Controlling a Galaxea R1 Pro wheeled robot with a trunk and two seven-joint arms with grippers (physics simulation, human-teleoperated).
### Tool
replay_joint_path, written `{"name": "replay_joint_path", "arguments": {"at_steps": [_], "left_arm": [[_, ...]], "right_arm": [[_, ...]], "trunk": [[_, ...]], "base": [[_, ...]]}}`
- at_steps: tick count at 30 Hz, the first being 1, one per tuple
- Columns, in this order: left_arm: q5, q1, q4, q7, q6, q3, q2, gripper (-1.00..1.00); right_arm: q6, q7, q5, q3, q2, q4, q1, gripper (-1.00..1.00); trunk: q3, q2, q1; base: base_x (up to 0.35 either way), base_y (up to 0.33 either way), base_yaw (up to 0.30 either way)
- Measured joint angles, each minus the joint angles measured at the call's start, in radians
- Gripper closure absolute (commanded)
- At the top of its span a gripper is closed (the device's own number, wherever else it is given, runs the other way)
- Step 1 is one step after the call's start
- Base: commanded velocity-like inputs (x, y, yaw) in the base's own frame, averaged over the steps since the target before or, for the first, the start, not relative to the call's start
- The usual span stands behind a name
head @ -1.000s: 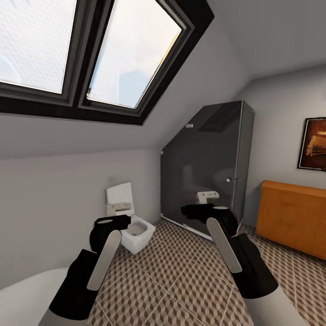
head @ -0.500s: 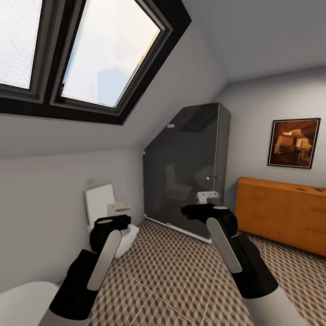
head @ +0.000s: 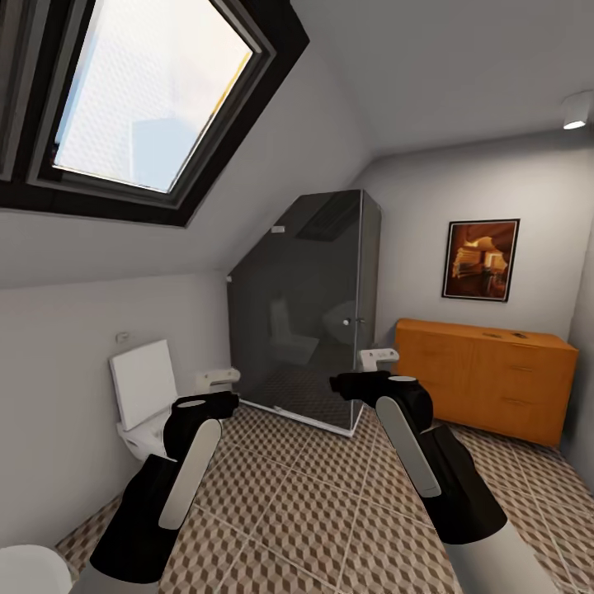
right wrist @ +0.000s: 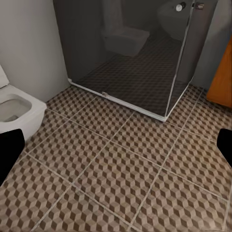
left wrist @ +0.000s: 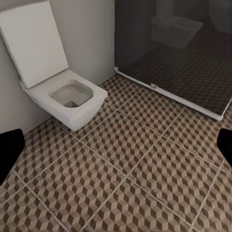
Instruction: Take the four mousetraps from the cabinet in the bathroom and place them on the bathroom floor. Make sure all four end up on the same floor surface, and ensure that at least two of them are either under or directly next to the same bathroom sink.
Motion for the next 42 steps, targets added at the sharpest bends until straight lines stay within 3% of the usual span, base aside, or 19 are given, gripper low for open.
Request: {"name": "replay_joint_path", "arguments": {"at_steps": [20,42], "left_arm": [[-0.001,0.000,0.000,0.001,0.001,0.000,0.000,-1.00],[-0.002,0.000,0.001,0.001,0.001,-0.001,0.001,-1.00]], "right_arm": [[0.002,0.000,0.001,0.000,-0.001,0.000,0.000,-1.00],[0.002,0.000,0.002,0.000,-0.001,0.000,0.000,-1.00]], "trunk": [[0.000,0.000,0.000],[0.000,0.000,0.000]], "base": [[0.034,-0.037,-0.273],[0.195,-0.184,-0.244]]}}
